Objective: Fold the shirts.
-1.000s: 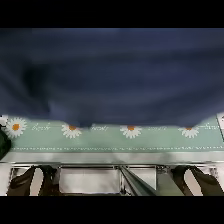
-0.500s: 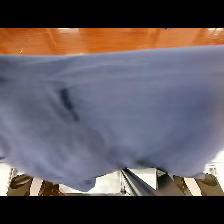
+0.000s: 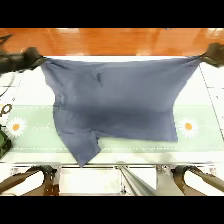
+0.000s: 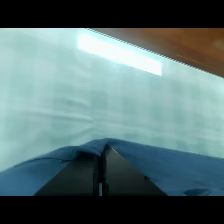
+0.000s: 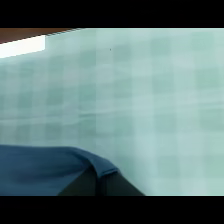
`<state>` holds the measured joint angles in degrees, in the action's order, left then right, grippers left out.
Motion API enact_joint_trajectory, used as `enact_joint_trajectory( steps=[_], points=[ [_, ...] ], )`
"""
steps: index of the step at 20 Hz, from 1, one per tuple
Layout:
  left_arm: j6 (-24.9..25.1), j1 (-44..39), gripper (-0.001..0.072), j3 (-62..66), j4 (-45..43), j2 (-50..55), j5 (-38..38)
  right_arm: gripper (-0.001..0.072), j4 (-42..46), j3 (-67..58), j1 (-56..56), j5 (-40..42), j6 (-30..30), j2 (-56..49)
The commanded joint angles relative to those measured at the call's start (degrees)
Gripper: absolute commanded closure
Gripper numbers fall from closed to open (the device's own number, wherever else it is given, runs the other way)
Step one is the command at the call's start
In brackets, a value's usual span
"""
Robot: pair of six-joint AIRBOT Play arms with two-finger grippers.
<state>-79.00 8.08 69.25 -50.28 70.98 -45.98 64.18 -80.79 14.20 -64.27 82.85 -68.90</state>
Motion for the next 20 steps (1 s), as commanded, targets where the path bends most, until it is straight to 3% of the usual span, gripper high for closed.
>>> enact_joint_trajectory(
  steps=[1,4,7,12,14,16,18,20],
  points=[
    [-0.68,-4.42,0.0685,6.64,0.63,17.27,11.96,0.0688,-10.80,0.61,-0.02,11.50,-5.88,-14.91],
    [-0.96,-5.01,0.0685,12.48,0.61,26.14,16.50,0.0688,-12.68,-1.33,-0.02,19.02,-6.69,-23.69],
    [-1.16,-4.90,0.0685,14.16,1.90,29.79,14.34,0.0688,-12.90,-4.70,-0.02,15.19,-6.75,-29.49],
    [-0.96,-2.14,0.0685,14.27,1.88,28.44,1.42,0.0688,-12.24,-6.14,0.46,8.44,-7.98,-29.73],
    [2.89,-0.33,0.0685,14.27,1.88,26.97,-6.54,0.0688,-11.26,-8.04,1.11,2.86,-7.96,-29.27],
    [6.58,1.14,0.0685,14.23,1.60,25.86,-14.75,0.0688,-6.75,-8.28,1.49,-2.45,-7.17,-28.28],
    [6.54,2.64,0.0685,14.01,-1.33,25.79,-21.90,0.0688,2.03,-8.11,1.57,-7.78,-3.19,-28.41],
    [6.58,3.43,0.0685,12.02,-2.64,25.79,-25.18,0.0688,5.46,-6.19,1.57,-9.64,-2.69,-28.57]
  ],
)
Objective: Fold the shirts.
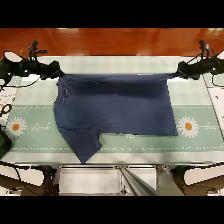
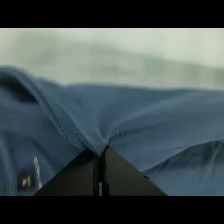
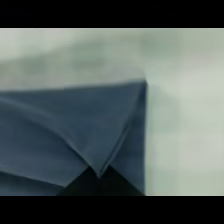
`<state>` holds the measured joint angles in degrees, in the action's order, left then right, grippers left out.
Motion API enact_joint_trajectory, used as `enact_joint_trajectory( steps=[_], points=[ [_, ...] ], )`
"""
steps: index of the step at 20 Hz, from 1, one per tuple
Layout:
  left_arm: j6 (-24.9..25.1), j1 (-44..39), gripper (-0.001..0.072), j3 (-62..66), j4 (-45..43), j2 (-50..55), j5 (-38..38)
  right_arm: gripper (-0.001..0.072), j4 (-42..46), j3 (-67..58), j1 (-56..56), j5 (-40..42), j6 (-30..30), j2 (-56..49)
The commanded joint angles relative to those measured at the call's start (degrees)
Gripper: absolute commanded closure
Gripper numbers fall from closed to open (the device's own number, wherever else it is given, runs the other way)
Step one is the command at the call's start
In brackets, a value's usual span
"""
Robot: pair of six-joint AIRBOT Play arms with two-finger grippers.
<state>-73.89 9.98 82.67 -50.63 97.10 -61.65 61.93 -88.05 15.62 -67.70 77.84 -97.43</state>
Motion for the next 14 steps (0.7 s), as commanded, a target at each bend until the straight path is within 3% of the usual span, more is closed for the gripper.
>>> enact_joint_trajectory(
  steps=[1,9,10,11,12,13,14],
  points=[
    [1.46,1.53,0.0685,-3.10,-2.34,-0.33,-9.53,0.0688,7.61,2.34,0.15,-6.08,2.25,-0.04],
    [1.44,1.44,0.0684,-9.68,-2.49,-0.31,-6.95,0.0687,5.25,5.20,-1.70,-7.13,1.79,-3.08],
    [1.42,1.42,0.0684,-9.68,-2.49,-0.31,-6.97,0.0669,4.96,5.20,-1.86,-6.80,2.08,-3.23],
    [1.20,1.42,0.0680,-9.68,-2.49,-0.31,-7.04,0.0516,4.79,5.20,-1.99,-6.25,3.15,-3.23],
    [1.18,1.42,0.0587,-9.66,-2.49,-0.33,-7.96,0.0323,4.74,5.18,-1.99,-6.60,4.07,-3.15],
    [1.25,1.46,0.0287,-9.44,-2.60,-0.33,-9.88,0.0297,5.01,4.76,-1.70,-8.59,4.68,-2.99],
    [0.94,1.90,0.0203,-8.20,-3.91,-0.33,-12.37,0.0297,5.03,3.98,-1.03,-10.86,6.14,-2.60]
  ],
)
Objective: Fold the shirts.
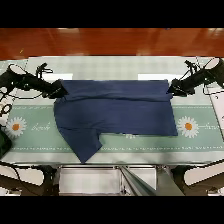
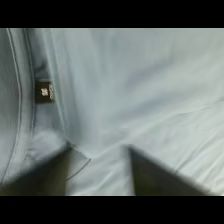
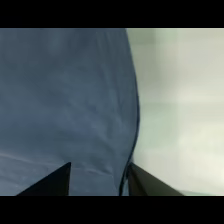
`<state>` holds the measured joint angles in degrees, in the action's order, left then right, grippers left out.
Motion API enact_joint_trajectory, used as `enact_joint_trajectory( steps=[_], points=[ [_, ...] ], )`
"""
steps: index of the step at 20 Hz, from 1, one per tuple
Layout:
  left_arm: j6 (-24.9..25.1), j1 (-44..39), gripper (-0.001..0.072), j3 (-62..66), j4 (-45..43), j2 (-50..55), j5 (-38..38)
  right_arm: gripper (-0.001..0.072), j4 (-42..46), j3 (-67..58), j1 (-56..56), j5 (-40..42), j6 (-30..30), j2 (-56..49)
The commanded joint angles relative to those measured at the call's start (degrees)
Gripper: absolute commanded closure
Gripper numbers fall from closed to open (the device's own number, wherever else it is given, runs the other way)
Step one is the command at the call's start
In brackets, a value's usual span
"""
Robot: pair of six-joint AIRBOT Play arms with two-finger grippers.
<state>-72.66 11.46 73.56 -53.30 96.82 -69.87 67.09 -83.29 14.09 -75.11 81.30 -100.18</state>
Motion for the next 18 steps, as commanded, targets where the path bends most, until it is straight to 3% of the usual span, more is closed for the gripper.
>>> enact_joint_trajectory(
  steps=[1,3,5,9,11,13,15,18],
  points=[
    [-1.36,1.18,0.0203,3.04,-2.56,-0.11,-7.10,0.0297,-0.61,-1.92,1.70,-6.25,3.78,1.18],
    [-4.46,3.50,0.0203,7.76,-2.32,-1.64,-12.41,0.0297,-0.81,-4.44,4.92,-10.32,4.28,5.09],
    [-6.10,5.90,0.0203,9.09,-2.25,-6.93,-12.59,0.0297,0.02,-4.94,8.94,-11.63,4.74,10.64],
    [-4.76,11.13,0.0203,2.97,-2.43,-19.78,-10.97,0.0297,-1.18,4.55,17.31,-9.35,5.46,23.80],
    [-4.09,14.36,0.0203,-4.55,-2.38,-25.83,-11.17,0.0297,-6.51,16.65,19.54,-3.04,4.46,31.12],
    [-4.09,17.53,0.0203,-16.70,-0.92,-32.72,-9.27,0.0297,-11.85,29.73,20.15,2.71,-0.44,37.40],
    [-4.09,20.41,0.0203,-30.93,3.34,-38.91,-7.02,0.0297,-16.33,40.30,20.13,5.84,-5.07,41.66],
    [-4.09,23.08,0.0203,-43.95,2.91,-41.86,-4.70,0.0297,-21.38,49.24,20.13,7.10,-9.01,44.63]
  ],
)
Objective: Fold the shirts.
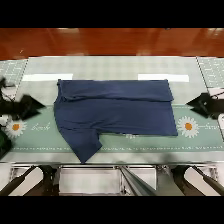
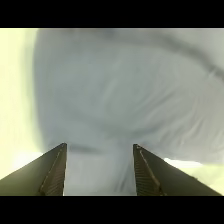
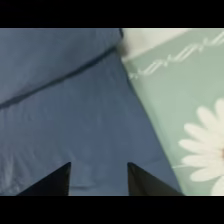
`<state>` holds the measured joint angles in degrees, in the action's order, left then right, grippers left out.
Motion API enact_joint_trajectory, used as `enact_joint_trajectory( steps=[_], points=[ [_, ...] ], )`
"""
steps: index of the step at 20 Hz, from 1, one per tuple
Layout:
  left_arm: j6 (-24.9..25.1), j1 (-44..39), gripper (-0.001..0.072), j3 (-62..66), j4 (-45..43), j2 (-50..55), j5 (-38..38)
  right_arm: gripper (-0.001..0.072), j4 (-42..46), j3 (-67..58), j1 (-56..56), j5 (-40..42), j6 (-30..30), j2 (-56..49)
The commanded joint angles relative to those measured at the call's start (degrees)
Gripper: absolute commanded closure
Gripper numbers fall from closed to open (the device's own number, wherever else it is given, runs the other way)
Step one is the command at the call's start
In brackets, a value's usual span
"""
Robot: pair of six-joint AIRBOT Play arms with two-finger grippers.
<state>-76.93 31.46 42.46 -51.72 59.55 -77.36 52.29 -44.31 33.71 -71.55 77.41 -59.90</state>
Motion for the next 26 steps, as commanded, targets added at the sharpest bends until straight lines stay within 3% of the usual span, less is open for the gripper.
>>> enact_joint_trajectory(
  steps=[1,5,10,17,18,19,21,24,26],
  points=[
    [0.15,4.02,0.0203,-14.62,0.11,-4.44,3.37,0.0297,-6.75,11.23,0.50,3.10,-5.66,4.50],
    [0.15,3.10,0.0203,-19.71,-1.81,-4.42,3.76,0.0298,-6.91,11.47,0.46,1.97,-6.67,4.48],
    [0.17,-2.38,0.0203,-24.81,-0.70,-4.44,9.77,0.0298,-9.01,11.47,0.48,3.26,-8.41,4.48],
    [-0.46,-14.99,0.0208,-24.57,5.27,-0.39,18.34,0.0298,-12.11,11.45,0.52,5.20,-9.01,4.48],
    [-0.17,-15.69,0.0325,-24.33,5.29,0.07,18.80,0.0298,-11.15,11.21,0.68,5.20,-9.18,4.48],
    [1.86,-15.74,0.0662,-24.04,5.31,0.00,18.36,0.0298,-9.81,10.82,1.68,4.87,-9.16,4.48],
    [4.39,-15.50,0.0685,-23.08,5.25,-0.09,15.78,0.0298,-2.89,10.58,6.64,5.29,-8.39,4.46],
    [4.28,-15.47,0.0685,-22.51,5.46,-0.33,15.50,0.0298,11.08,10.64,13.55,-0.02,-0.63,3.15],
    [4.26,-15.43,0.0685,-22.53,5.49,-0.33,15.26,0.0298,10.88,10.64,12.66,-3.78,-2.16,0.24]
  ],
)
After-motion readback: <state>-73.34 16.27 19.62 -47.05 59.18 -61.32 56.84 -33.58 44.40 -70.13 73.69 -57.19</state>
